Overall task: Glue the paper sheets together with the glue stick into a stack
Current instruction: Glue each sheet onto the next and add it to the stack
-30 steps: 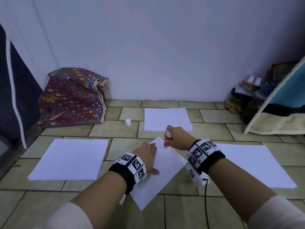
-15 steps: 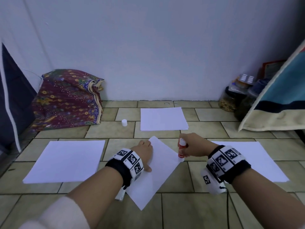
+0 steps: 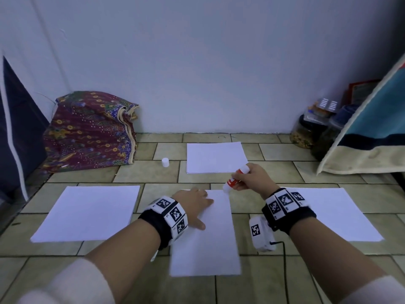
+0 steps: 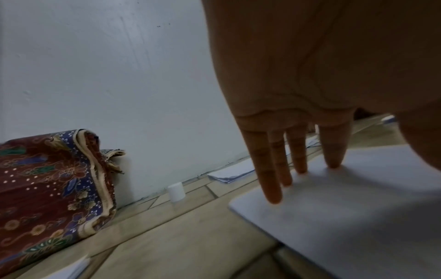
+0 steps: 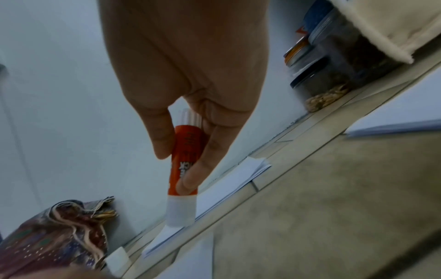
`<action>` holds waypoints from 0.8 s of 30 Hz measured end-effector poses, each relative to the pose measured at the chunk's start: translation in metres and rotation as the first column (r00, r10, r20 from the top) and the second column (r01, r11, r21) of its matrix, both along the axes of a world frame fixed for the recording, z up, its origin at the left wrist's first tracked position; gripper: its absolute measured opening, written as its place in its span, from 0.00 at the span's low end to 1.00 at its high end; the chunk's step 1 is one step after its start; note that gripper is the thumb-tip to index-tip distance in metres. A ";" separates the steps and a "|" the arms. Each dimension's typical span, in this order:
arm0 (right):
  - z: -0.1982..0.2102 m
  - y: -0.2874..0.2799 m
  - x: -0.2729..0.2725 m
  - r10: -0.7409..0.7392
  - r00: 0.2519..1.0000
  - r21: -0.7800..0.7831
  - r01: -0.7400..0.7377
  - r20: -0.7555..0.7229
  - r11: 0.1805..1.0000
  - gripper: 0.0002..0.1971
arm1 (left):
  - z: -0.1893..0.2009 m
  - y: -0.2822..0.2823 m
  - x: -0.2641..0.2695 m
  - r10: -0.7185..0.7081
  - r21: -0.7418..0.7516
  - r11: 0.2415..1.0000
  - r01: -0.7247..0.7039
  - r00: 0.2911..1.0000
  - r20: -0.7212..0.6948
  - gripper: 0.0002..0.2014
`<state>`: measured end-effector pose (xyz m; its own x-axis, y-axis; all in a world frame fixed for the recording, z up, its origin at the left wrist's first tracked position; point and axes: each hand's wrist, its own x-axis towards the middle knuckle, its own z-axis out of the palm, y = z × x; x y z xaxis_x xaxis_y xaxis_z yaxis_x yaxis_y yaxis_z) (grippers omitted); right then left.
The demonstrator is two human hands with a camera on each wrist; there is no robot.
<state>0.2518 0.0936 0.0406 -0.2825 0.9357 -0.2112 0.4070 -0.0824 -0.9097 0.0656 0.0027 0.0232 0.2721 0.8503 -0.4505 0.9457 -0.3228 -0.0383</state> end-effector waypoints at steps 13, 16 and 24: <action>-0.009 -0.001 -0.067 0.140 0.950 0.216 -0.205 0.281 0.955 0.10 | -0.019 -0.001 -0.006 0.298 0.067 0.950 -0.306 0.949 0.100 0.42; -0.012 -0.002 -0.076 0.196 0.921 0.208 -0.276 0.338 0.938 0.08 | -0.018 -0.003 -0.007 0.292 0.063 0.952 -0.300 0.951 0.105 0.42; -0.001 -0.006 -0.058 0.384 0.715 0.145 -0.557 0.584 0.818 0.10 | -0.017 -0.002 -0.009 0.282 0.059 0.956 -0.288 0.955 0.098 0.44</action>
<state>0.1942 0.0873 0.0398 -0.6342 0.7473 -0.1983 0.7209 0.4789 -0.5010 0.0567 0.0003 0.0058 0.0494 0.9274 -0.3707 0.9986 -0.0391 0.0354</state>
